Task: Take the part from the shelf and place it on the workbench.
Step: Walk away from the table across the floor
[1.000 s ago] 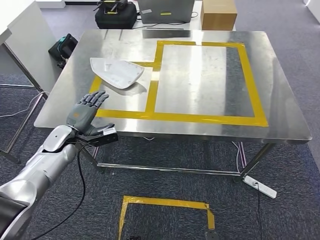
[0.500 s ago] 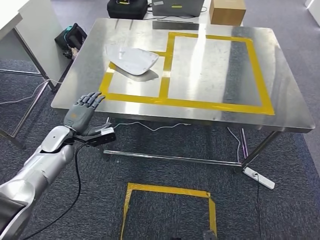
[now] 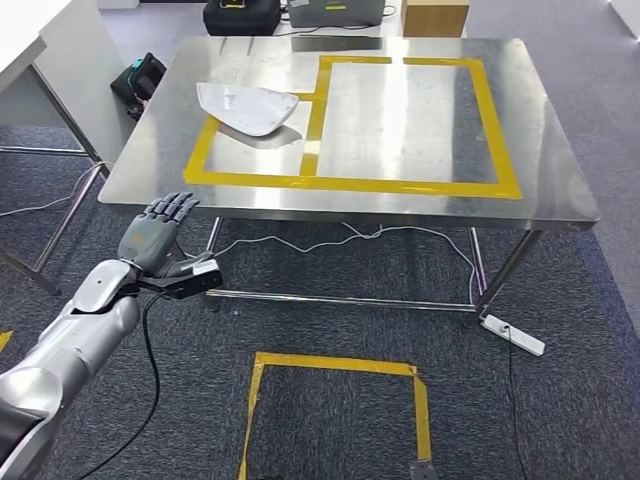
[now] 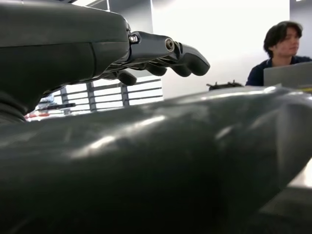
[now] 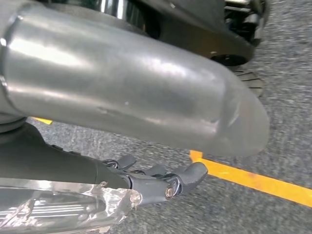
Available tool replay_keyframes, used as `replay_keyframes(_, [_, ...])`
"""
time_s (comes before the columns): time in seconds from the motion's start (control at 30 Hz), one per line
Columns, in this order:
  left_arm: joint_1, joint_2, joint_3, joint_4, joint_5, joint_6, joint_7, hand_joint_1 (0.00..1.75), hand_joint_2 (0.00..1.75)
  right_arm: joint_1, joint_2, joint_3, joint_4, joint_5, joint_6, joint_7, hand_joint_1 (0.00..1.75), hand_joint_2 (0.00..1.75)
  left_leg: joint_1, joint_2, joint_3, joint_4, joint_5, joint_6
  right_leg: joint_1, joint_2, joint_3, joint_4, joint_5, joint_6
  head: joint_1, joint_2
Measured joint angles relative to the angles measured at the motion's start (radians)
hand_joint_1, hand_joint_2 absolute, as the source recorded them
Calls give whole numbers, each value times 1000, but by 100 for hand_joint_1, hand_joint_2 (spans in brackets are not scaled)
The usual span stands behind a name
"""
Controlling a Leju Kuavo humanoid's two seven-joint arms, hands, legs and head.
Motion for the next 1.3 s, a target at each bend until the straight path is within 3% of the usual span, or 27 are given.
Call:
replay_keyframes(0.03, [4,3,3,1,-1,0,7,0,0,0,0,0,0,0,0,0,0,0,1,0,20,-13,30,0,0,0,-12,0,10,2,0,0])
replay_keyframes(0.1, [9,8,10,5,-2,0,21,0,0,1,0,0,0,0,0,1,0,0,3,1,106,-119,75,1,1,0,-33,1,28,8,0,0])
replay_keyframes(0.17, [11,12,18,8,-5,0,36,0,0,1,0,0,0,0,0,1,0,0,2,1,191,-247,60,9,3,0,-46,3,44,19,1,0])
replay_keyframes(0.23, [20,18,27,15,-15,0,61,0,0,2,0,0,0,-3,0,2,0,0,-3,0,214,-301,44,25,2,-1,-53,2,60,31,1,0])
replay_keyframes(0.27, [27,22,31,22,-23,-1,79,0,0,5,0,0,0,-5,0,2,0,0,-3,2,209,-302,48,35,0,-1,-58,1,65,36,1,0])
replay_keyframes(0.33, [43,33,40,38,-40,-8,126,0,0,14,0,0,0,-9,0,2,0,0,-3,4,202,-304,61,51,-2,-1,-80,38,34,45,4,0])
replay_keyframes(0.43, [70,49,58,68,-66,-22,210,0,0,21,0,0,0,-18,-1,2,0,0,-4,6,184,-303,78,62,-3,0,-150,231,-79,52,12,0])
replay_keyframes(0.47, [83,55,65,79,-73,-25,234,0,0,22,0,0,0,-21,-1,2,0,0,-5,6,178,-303,82,62,-3,0,-163,283,-102,53,12,0])
replay_keyframes(0.5, [95,60,71,88,-79,-25,255,0,0,23,0,0,0,-23,-1,2,0,0,-6,7,173,-302,86,62,-2,0,-158,299,-107,52,12,0])
replay_keyframes(0.53, [107,64,77,96,-84,-23,274,0,0,25,0,0,0,-24,-1,2,0,0,-7,6,169,-302,90,61,-1,0,-132,273,-95,49,12,0])
replay_keyframes(0.63, [134,75,109,112,-105,3,356,0,0,23,0,0,0,-32,-4,3,0,0,-9,4,163,-299,96,54,2,2,3,72,-41,35,12,0])
replay_keyframes(0.7, [157,83,138,122,-122,43,421,0,0,21,0,0,0,-38,-5,5,0,0,-13,5,156,-295,99,51,2,6,39,10,-36,31,11,0])
replay_keyframes(0.8, [200,92,185,135,-132,95,473,0,0,27,2,0,0,-44,-9,8,0,0,-13,6,150,-296,106,52,5,8,36,7,-31,31,9,0])
replay_keyframes(1.07, [237,97,242,153,-138,106,482,0,0,26,2,0,0,-44,-10,9,0,0,-5,6,135,-303,124,28,14,7,18,9,-19,12,10,0])
replay_keyframes(1.3, [288,95,311,157,-135,148,525,0,0,29,2,-1,0,-61,-11,12,0,0,-6,6,125,-302,132,27,12,8,8,9,-8,13,10,0])
